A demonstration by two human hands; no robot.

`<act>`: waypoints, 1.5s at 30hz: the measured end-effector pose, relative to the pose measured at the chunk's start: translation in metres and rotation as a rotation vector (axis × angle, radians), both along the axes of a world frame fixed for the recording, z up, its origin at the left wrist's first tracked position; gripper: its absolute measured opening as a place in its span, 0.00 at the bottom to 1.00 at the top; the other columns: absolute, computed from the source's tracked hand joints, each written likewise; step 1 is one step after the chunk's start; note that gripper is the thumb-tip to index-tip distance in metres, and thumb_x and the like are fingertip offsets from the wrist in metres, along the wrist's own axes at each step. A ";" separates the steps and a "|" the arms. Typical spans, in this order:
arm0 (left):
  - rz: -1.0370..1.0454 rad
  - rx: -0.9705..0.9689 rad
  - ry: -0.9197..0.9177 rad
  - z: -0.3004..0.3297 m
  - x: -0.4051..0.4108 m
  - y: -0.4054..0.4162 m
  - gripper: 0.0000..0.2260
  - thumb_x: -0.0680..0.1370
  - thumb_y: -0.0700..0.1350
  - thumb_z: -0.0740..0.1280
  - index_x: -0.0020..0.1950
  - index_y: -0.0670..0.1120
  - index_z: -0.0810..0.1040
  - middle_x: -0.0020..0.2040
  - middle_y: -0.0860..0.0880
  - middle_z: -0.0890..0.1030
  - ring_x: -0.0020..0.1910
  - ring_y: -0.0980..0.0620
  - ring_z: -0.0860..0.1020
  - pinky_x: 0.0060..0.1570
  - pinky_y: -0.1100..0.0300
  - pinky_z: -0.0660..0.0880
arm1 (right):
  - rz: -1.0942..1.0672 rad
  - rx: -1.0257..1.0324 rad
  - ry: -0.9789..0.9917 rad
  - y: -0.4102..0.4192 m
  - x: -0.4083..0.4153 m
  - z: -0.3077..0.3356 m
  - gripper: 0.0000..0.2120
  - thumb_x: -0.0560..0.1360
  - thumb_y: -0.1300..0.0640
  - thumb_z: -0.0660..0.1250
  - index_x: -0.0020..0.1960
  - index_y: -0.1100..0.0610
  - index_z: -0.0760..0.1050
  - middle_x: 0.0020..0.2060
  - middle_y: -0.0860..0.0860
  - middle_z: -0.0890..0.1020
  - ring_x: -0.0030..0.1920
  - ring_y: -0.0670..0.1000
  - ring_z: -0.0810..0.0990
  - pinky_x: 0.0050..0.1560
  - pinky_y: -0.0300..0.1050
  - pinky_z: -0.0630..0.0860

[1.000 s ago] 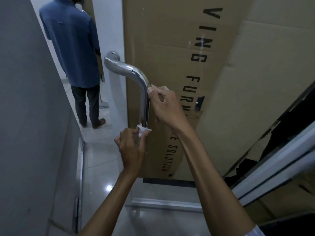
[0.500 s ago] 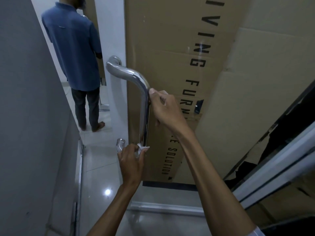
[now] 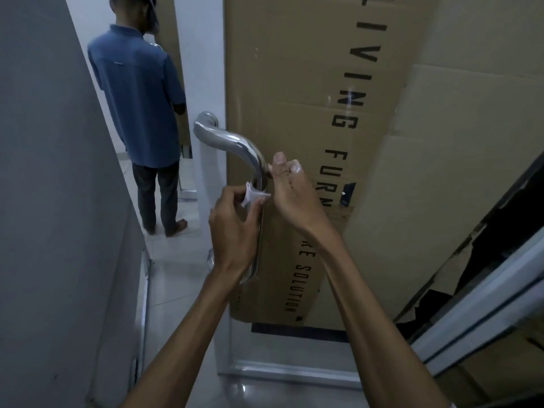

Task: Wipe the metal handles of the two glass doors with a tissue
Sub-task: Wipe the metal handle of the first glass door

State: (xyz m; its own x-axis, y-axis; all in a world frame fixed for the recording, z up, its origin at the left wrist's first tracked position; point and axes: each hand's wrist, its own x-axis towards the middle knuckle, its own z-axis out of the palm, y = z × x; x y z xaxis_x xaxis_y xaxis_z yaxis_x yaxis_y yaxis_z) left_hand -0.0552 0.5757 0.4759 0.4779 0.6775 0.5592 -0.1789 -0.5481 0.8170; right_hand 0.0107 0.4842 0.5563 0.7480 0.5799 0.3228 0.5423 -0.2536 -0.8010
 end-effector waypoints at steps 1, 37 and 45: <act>-0.018 -0.007 -0.016 0.012 0.000 0.001 0.06 0.81 0.48 0.73 0.55 0.54 0.77 0.49 0.60 0.81 0.50 0.61 0.78 0.50 0.68 0.74 | 0.004 0.007 0.005 0.000 0.000 0.000 0.29 0.86 0.38 0.45 0.38 0.44 0.78 0.61 0.53 0.76 0.60 0.50 0.77 0.62 0.54 0.74; -0.643 -1.232 -0.096 0.108 0.013 0.114 0.12 0.83 0.51 0.68 0.56 0.43 0.83 0.53 0.49 0.86 0.51 0.53 0.83 0.56 0.58 0.74 | 0.075 0.116 0.290 -0.024 -0.004 -0.031 0.32 0.84 0.37 0.42 0.75 0.49 0.74 0.63 0.53 0.79 0.28 0.42 0.78 0.28 0.42 0.79; -0.824 -1.242 -0.303 0.081 0.019 0.094 0.13 0.83 0.45 0.65 0.63 0.45 0.84 0.60 0.48 0.85 0.59 0.51 0.83 0.71 0.55 0.72 | 0.038 0.202 0.288 -0.023 0.003 -0.026 0.29 0.87 0.41 0.44 0.67 0.52 0.81 0.51 0.51 0.84 0.33 0.45 0.80 0.27 0.41 0.77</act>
State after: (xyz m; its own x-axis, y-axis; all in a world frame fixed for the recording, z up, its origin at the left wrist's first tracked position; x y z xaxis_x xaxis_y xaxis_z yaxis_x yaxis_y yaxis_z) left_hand -0.0359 0.6698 0.5569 0.9217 0.3880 -0.0025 -0.3231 0.7712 0.5485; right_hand 0.0134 0.4609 0.5307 0.8040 0.5554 0.2124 0.2924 -0.0583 -0.9545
